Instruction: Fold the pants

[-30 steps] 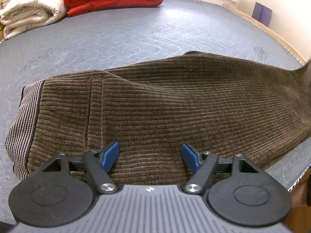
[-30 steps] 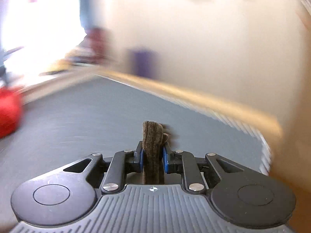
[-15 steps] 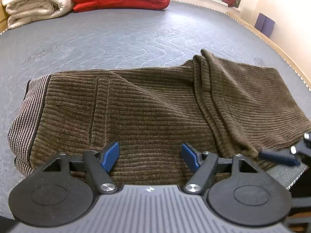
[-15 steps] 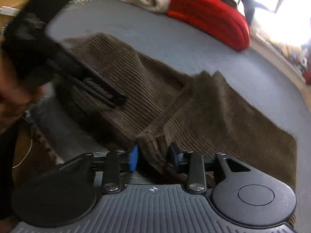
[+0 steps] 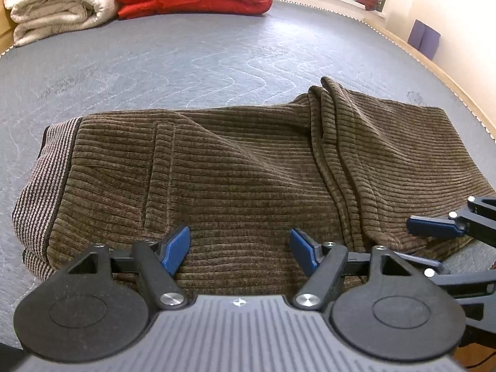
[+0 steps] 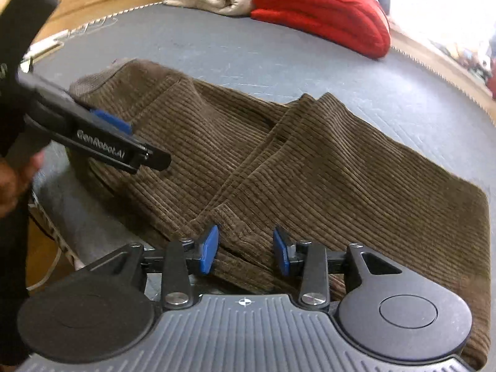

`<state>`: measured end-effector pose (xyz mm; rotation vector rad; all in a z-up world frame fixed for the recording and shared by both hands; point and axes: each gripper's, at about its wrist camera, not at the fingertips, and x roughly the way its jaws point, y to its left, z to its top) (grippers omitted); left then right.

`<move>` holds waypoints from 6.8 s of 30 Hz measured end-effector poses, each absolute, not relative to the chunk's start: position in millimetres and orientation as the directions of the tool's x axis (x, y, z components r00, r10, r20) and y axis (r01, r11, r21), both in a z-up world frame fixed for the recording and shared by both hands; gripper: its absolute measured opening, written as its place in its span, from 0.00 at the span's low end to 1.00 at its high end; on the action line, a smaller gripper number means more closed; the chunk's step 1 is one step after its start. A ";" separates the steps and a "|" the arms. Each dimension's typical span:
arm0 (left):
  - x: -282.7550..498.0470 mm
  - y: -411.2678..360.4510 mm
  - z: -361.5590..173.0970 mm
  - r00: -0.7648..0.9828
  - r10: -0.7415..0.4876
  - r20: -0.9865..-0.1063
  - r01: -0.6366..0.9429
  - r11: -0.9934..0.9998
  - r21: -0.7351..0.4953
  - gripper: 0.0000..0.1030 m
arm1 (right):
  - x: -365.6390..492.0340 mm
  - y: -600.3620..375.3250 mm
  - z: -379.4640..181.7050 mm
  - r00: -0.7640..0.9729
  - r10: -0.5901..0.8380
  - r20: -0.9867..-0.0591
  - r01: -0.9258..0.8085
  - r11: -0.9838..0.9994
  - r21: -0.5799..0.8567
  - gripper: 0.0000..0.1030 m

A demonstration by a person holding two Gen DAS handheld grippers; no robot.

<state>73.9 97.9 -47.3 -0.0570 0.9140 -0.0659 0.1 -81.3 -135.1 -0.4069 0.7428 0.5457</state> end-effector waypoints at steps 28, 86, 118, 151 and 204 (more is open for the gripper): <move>72.8 102.5 -46.4 0.609 -0.086 -0.789 0.018 0.995 -0.094 0.74 | -9.0 -86.7 -113.8 0.534 0.449 -0.716 -0.646 0.763 -0.004 0.18; 177.0 88.6 -32.5 0.577 -0.286 -0.765 -0.117 0.898 -0.425 0.69 | 38.0 -333.8 -151.6 0.589 0.066 -0.805 0.426 0.821 0.379 0.58; 86.3 33.2 -62.3 0.520 -0.253 -0.815 0.154 0.967 -0.202 0.34 | 3.5 -341.5 -146.2 0.620 0.080 -0.781 0.457 0.772 0.442 0.52; 142.0 28.3 54.9 0.538 -0.606 -0.586 0.247 0.778 -0.578 0.80 | -99.4 -105.6 -54.8 0.895 0.350 -0.278 -0.434 0.828 -0.356 0.25; 132.4 265.8 -57.5 0.610 -0.237 -0.756 -0.234 0.858 -0.457 0.55 | 54.7 -68.7 -99.2 0.517 0.599 -0.612 -0.270 0.792 0.547 0.32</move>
